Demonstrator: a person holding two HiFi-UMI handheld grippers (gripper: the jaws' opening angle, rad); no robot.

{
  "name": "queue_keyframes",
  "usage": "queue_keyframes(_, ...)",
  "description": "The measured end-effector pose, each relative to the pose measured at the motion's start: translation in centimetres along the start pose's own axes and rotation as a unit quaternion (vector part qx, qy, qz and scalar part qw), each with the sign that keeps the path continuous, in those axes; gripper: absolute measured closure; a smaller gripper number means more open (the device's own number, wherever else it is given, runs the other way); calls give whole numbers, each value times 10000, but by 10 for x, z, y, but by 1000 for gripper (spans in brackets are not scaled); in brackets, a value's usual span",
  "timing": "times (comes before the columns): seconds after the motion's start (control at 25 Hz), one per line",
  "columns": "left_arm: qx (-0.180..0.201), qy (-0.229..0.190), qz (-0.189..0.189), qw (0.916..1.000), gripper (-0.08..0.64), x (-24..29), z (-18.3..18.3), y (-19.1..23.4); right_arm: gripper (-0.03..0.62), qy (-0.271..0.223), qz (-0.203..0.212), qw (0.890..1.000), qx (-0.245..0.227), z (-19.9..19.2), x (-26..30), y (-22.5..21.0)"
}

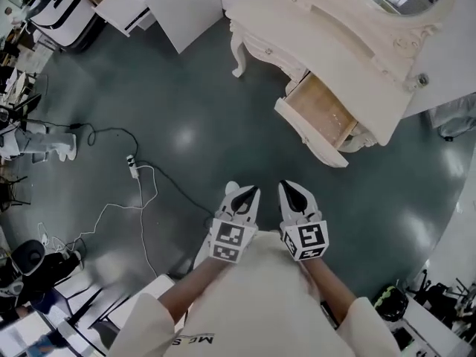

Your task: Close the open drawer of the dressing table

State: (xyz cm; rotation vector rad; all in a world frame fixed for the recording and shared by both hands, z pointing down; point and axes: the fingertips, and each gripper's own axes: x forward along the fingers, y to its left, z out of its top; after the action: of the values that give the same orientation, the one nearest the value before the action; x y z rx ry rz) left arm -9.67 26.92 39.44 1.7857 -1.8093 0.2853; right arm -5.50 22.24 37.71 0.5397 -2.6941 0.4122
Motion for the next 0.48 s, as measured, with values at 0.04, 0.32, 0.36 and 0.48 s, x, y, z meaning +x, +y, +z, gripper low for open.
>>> queue_keyframes(0.04,30,12,-50,10000,551,1,5,14,591,-7,-91,9999,82,5,13,2)
queue_keyframes(0.32,70,203,-388,9990,551,12,21,87,591,-37,-863,9953,428,18,58,11)
queue_keyframes(0.36,103,243,-449,9986,551,19,21,93,591,-14,-940,9944,482,17,63,8)
queue_keyframes(0.48,199,301,-659,9972,551,36,28,92,591,21,-1161,9918,543,18,69,-9)
